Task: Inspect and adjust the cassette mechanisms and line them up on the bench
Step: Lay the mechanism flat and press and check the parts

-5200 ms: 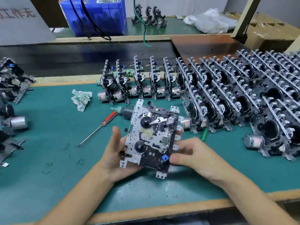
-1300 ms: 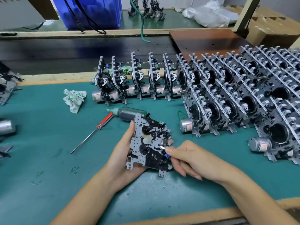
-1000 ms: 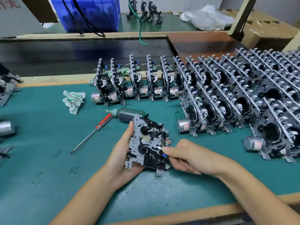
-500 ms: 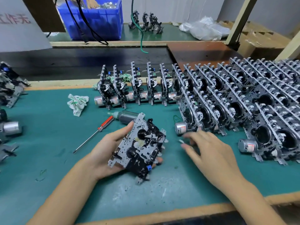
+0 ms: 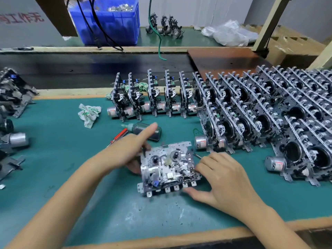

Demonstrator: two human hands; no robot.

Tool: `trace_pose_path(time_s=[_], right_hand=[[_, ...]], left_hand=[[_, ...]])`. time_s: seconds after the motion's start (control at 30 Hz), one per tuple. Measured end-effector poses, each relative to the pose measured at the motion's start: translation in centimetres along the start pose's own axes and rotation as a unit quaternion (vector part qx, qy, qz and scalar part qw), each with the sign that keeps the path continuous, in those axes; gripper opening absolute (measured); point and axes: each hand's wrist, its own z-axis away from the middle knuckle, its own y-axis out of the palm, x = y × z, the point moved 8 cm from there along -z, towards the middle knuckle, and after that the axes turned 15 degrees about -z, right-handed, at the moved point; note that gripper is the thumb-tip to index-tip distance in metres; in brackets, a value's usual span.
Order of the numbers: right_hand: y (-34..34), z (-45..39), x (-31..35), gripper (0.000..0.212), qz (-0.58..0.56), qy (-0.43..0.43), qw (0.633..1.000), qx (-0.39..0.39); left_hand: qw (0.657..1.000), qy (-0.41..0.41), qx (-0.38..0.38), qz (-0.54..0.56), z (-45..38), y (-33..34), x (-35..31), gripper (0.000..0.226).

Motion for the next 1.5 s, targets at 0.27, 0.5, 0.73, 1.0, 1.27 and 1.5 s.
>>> trace_pose_path(time_s=[0.27,0.5,0.73,1.0,1.27,1.5], right_hand=[[0.1,0.2,-0.7,0.048,-0.045,0.049,0.997,-0.048],[0.4,0.7,-1.2,0.05,-0.037,0.058,0.996,-0.05],[0.6,0.8,-1.2,0.047,-0.034,0.051,0.997,-0.053],[0.5,0.8,-1.4,0.057,-0.008,0.07,0.995,-0.067],[0.4,0.9,-1.5,0.051,-0.01,0.011,0.998,-0.055],[0.5,0.9,-1.4,0.058,-0.066,0.002,0.997,-0.043]], left_hand=[[0.861,0.101,-0.28,-0.412,6.0,2.8,0.2,0.071],[0.85,0.136,-0.384,-0.335,5.9,2.5,-0.9,0.056],[0.844,0.177,-0.4,-0.309,5.6,2.3,-0.8,0.061],[0.839,0.261,-0.361,-0.311,5.9,3.4,-1.0,0.061],[0.83,0.273,-0.377,-0.308,6.2,3.2,-0.7,0.051],[0.827,0.234,-0.413,-0.302,5.9,2.9,-0.2,0.053]])
